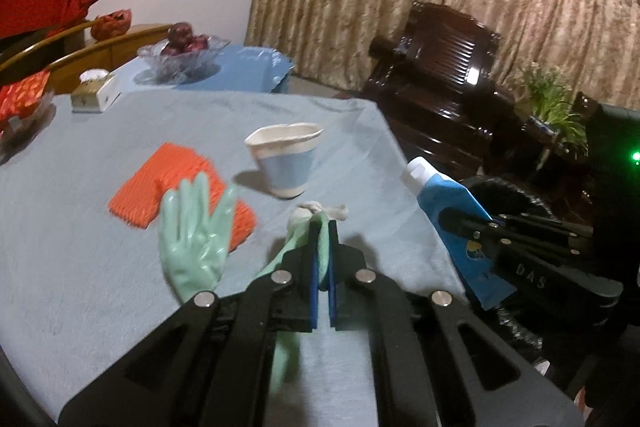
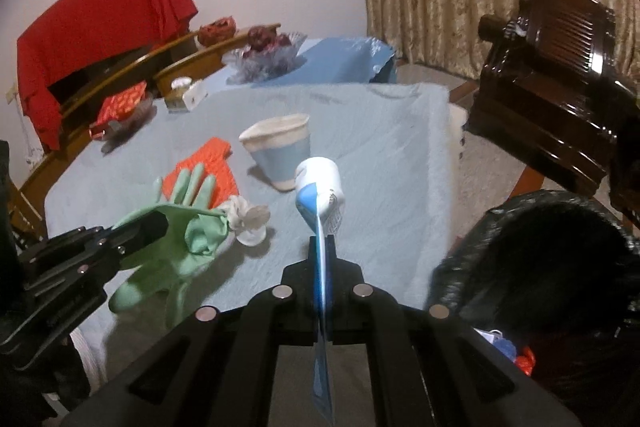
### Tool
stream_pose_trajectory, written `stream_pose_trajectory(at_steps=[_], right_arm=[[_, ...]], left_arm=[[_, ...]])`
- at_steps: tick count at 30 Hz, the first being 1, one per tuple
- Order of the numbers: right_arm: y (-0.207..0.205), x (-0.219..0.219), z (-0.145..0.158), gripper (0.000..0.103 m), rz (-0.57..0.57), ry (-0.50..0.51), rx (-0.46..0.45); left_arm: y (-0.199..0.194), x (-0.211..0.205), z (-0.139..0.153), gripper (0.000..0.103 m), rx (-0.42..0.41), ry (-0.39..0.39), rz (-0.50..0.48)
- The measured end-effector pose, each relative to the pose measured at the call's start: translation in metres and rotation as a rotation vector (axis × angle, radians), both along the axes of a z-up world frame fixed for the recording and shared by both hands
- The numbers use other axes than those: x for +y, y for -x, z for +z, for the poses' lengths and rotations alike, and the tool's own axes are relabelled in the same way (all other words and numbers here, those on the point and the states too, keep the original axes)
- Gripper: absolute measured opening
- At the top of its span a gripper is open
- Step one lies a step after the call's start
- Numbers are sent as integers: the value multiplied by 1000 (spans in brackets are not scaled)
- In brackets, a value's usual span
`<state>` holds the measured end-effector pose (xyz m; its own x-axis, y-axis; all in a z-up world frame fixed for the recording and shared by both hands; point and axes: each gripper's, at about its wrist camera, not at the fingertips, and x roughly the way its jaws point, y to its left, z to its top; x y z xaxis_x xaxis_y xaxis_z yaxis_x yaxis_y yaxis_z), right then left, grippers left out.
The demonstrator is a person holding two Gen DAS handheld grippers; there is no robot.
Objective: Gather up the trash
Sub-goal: 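Carry the green glove and blue tube in both tools over the trash bin, then open both tools to drop the glove and tube into the bin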
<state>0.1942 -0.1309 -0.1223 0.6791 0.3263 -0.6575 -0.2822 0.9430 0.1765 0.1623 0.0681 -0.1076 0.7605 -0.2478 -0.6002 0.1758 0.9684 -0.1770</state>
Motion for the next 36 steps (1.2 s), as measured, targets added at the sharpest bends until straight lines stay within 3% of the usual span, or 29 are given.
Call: stream_pose_trajectory(at_steps=[9,16,28,30,32,34,36], right_arm=[[19,-47,20,2,-87,9,-44],[38,-112,26,2,-215,40,-53],[49,-201,-1,3,-394,63,7],[48,-207,-6,5,-410,69,21],[48,-211,-10,13,-428,72,32],[50,-213,-12,29,-438,77,37],[52,-214,-14,37,-446,77,40]], left_arm=[[0,-43,23,2,-38,18,-89],[-8,-110,35,2,-64,40,-222],[-30,-228,6,4,11,37,-419],[-34,-235,-1,12,40,48,-440],[-38,-235,-4,45,53,66,-439],[-39,-231,-3,55,46,81,-429],[-40,-227,-3,58,44,79,-429]])
